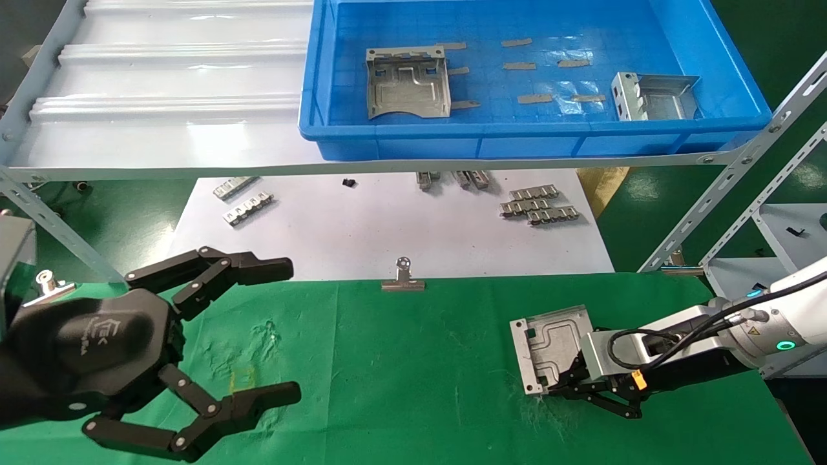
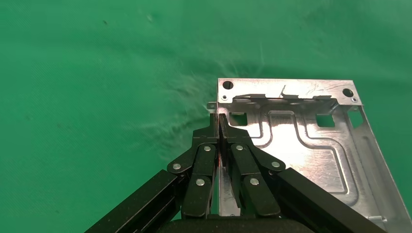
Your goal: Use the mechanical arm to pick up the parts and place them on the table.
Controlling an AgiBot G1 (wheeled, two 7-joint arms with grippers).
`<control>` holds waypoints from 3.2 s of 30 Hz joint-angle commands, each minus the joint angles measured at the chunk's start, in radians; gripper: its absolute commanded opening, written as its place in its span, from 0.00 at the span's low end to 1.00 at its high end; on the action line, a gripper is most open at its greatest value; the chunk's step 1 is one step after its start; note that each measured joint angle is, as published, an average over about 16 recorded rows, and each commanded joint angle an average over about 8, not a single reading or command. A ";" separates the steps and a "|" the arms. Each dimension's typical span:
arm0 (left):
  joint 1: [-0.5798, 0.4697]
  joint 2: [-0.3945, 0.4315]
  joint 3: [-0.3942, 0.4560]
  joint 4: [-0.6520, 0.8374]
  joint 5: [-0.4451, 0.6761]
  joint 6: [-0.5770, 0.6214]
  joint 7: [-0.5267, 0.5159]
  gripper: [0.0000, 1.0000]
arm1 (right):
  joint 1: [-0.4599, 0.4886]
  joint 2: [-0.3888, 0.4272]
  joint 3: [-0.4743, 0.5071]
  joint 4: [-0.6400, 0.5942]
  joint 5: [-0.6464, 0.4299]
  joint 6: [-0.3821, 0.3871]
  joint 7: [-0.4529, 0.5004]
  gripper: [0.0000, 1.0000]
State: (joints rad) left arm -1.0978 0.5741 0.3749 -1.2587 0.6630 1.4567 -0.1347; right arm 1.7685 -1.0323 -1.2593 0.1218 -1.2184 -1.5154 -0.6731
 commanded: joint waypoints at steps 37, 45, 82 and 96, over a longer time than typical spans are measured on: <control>0.000 0.000 0.000 0.000 0.000 0.000 0.000 1.00 | 0.021 0.035 0.113 -0.059 0.179 -0.087 0.080 1.00; 0.000 0.000 0.000 0.000 0.000 0.000 0.000 1.00 | 0.018 0.036 0.113 -0.058 0.180 -0.086 0.076 1.00; 0.000 0.000 0.000 0.000 0.000 0.000 0.000 1.00 | -0.342 0.229 0.549 0.560 0.331 -0.032 0.470 1.00; 0.000 0.000 0.000 0.000 0.000 0.000 0.000 1.00 | -0.509 0.320 0.753 0.845 0.405 -0.007 0.655 1.00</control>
State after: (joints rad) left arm -1.0978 0.5739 0.3754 -1.2583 0.6625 1.4564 -0.1344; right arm 1.2597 -0.7123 -0.5062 0.9667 -0.8133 -1.5229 -0.0179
